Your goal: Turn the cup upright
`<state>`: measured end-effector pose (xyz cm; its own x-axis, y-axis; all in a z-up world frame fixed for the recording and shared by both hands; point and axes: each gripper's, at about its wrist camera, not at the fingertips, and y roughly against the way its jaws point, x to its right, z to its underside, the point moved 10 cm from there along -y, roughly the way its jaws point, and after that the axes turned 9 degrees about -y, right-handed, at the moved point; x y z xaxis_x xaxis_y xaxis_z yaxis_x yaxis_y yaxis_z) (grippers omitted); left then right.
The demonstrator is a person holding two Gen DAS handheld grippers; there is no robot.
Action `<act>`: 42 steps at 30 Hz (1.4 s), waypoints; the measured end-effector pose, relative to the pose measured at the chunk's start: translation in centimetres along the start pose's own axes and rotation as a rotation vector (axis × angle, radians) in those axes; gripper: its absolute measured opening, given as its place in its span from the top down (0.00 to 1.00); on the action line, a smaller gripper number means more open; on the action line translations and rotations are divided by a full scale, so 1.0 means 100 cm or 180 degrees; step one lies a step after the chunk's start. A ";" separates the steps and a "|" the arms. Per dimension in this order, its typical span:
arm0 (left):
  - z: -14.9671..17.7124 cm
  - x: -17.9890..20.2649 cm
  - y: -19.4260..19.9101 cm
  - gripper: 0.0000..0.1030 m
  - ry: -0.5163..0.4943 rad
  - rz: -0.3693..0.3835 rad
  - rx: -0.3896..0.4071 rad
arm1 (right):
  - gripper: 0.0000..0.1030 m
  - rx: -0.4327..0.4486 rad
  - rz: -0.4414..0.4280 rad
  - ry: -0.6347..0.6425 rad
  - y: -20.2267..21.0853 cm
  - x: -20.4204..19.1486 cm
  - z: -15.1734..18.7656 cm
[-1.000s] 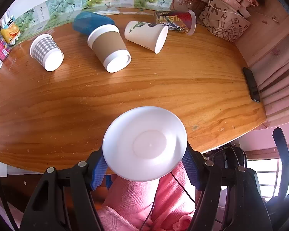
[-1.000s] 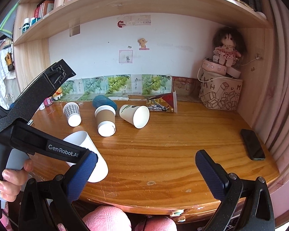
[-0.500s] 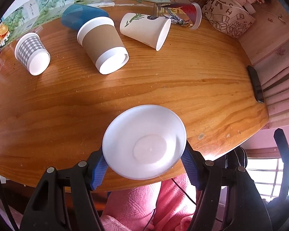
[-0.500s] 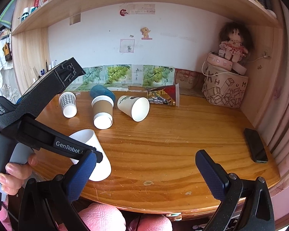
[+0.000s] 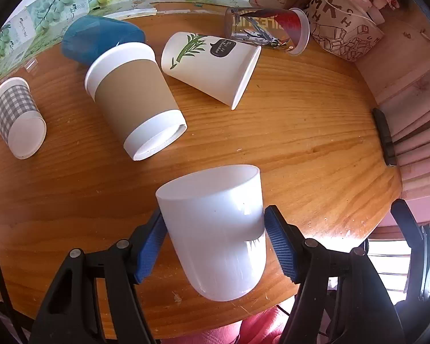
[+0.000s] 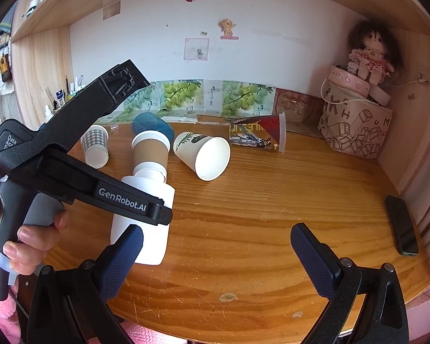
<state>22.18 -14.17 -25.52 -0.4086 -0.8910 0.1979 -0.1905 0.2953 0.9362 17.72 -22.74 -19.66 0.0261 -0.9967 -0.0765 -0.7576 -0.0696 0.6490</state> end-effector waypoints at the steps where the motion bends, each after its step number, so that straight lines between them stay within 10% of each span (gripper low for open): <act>1: -0.001 0.000 -0.002 0.30 -0.0016 0.0019 -0.0004 | 0.00 -0.0018 -0.0010 0.0004 -0.003 -0.002 0.000; 19: -0.011 -0.004 0.011 0.24 -0.0057 0.0245 0.0335 | 0.00 -0.0168 -0.0139 0.0088 -0.030 -0.023 0.000; 42: 0.002 -0.076 0.119 0.21 0.0220 0.0105 0.1967 | 0.00 -0.0108 -0.0158 -0.0159 -0.024 -0.056 -0.003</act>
<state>22.81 -3.84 -15.97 -0.3681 -0.8922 0.2615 -0.6687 0.4495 0.5923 19.60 -16.97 -20.61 0.0299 -0.9888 -0.1463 -0.7337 -0.1211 0.6686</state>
